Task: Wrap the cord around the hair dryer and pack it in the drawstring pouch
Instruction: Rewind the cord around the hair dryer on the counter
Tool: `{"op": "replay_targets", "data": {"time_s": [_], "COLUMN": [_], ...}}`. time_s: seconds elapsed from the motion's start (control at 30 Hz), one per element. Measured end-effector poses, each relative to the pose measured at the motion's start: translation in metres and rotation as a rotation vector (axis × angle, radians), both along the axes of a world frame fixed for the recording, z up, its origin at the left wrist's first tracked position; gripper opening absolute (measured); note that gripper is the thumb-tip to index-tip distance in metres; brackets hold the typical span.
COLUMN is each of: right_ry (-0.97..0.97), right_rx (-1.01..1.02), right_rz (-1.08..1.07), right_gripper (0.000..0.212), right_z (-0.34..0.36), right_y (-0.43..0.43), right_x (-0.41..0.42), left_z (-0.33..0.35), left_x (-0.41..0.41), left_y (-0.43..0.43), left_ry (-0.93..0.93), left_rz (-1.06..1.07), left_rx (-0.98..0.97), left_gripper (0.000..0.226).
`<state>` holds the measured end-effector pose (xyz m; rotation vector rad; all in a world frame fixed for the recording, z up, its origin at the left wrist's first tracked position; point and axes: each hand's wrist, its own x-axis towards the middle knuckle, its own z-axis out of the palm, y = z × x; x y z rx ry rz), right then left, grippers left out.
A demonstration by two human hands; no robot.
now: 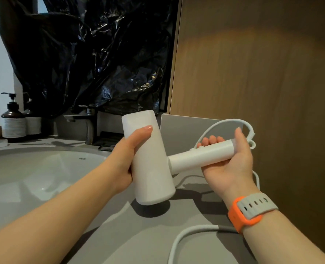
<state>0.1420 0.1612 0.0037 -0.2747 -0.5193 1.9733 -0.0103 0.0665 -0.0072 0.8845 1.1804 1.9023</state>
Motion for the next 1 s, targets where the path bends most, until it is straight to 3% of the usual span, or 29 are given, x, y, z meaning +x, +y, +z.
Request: {"op": "replay_targets", "data": {"time_s": [0.27, 0.73, 0.87, 1.0], "right_ry": [-0.020, -0.014, -0.023, -0.051], "right_rx": [-0.004, -0.026, -0.046, -0.036], "right_rz": [-0.047, -0.080, -0.083, -0.086], "right_gripper": [0.014, 0.010, 0.012, 0.011], "right_z": [-0.007, -0.009, -0.011, -0.013], "right_y": [0.006, 0.007, 0.008, 0.009], "right_x": [0.001, 0.001, 0.000, -0.001], "left_z": [-0.001, -0.011, -0.011, -0.014], "left_x": [-0.008, -0.017, -0.024, -0.027], "left_y": [-0.002, 0.004, 0.005, 0.007], "left_ry": [0.091, 0.130, 0.176, 0.189], "left_rz": [0.055, 0.004, -0.008, -0.014], "left_rx": [0.007, 0.024, 0.042, 0.038], "left_gripper": [0.070, 0.060, 0.080, 0.085]}}
